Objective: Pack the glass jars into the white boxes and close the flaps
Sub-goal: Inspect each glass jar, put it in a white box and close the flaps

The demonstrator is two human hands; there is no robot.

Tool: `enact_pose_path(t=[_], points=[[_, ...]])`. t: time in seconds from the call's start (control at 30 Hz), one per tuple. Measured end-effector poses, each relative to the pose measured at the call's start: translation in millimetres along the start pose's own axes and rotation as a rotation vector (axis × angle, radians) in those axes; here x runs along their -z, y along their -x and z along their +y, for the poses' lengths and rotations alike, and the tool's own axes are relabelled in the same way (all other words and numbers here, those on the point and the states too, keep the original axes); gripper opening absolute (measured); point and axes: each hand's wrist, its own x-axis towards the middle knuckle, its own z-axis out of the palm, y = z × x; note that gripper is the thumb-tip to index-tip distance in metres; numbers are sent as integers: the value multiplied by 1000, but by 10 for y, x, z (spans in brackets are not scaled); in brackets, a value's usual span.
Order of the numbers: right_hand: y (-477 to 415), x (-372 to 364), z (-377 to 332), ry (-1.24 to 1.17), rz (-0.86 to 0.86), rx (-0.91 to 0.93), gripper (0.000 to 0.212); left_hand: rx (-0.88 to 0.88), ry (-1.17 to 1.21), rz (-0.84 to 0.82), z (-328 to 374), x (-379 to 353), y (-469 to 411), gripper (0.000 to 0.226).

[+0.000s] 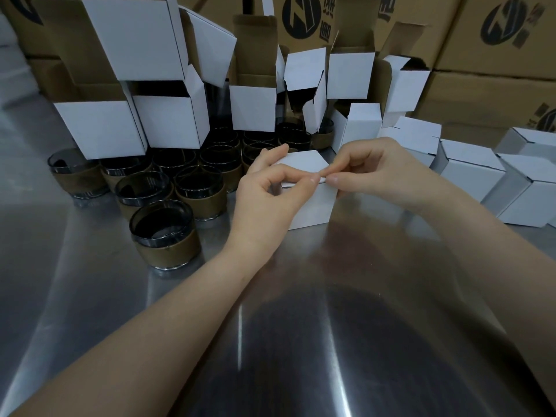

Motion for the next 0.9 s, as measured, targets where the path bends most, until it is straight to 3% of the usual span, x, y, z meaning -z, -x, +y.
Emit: enact_pose_path(t=[0.17,0.47,0.9], points=[[4,-15,-56,174,25,61,2,12,24,2,1,7,-17,13],[-12,-75,-219,551,55,197,15,15,27,-7,9,-5,-11,14],[-14,-309,-121,537,81,148,35,-19,96,-40,-54,27,3,28]])
